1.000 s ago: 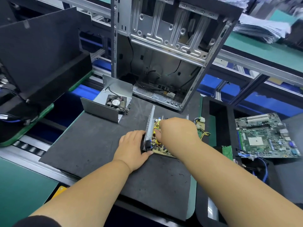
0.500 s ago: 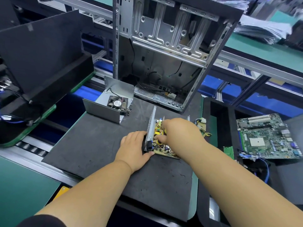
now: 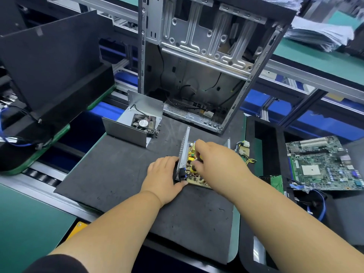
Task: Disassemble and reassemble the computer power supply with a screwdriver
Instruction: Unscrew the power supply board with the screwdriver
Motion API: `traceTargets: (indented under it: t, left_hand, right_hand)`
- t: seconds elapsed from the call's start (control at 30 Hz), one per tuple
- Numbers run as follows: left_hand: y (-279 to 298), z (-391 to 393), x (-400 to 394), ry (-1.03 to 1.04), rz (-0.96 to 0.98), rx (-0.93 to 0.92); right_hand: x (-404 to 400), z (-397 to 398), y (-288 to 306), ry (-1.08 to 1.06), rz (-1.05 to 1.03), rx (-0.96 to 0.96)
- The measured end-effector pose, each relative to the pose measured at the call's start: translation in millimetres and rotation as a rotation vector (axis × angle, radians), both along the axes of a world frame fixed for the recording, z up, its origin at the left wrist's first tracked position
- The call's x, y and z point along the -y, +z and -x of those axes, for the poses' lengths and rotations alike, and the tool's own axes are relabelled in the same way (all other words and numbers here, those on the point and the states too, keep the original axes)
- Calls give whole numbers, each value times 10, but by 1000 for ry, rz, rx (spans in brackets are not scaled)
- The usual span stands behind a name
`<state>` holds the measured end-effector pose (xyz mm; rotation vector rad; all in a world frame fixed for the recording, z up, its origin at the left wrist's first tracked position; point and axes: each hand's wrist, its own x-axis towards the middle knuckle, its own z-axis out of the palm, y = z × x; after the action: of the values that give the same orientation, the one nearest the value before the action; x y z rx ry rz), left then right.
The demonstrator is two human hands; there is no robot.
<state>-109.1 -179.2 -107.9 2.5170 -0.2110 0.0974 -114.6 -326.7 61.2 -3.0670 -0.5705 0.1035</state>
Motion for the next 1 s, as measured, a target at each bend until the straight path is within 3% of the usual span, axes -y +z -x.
traceTargets:
  t: [0.23,0.4,0.53,0.6,0.83,1.0]
  left_hand:
    - [-1,-4,6,-2,-5,-6]
    - [14,-1,6,-2,-15,-6]
    - [18,2,2,0,-6,-8]
    - [22,1,2,-1,-9,-9]
    - [15,6,4,-1,-13,2]
    - [24,9,5,0,0,9]
  right_hand:
    - [-70,-82,-77,-128,248,84]
    - [-59,-123,-70,-146,257,-22]
    - [8,-131,-4,-126,3,-87]
    - [30,-128,45,-52,-29,-146]
    - [-3,-191,-2,-45,130,-31]
    - [-33,-194,-91,-236,197,29]
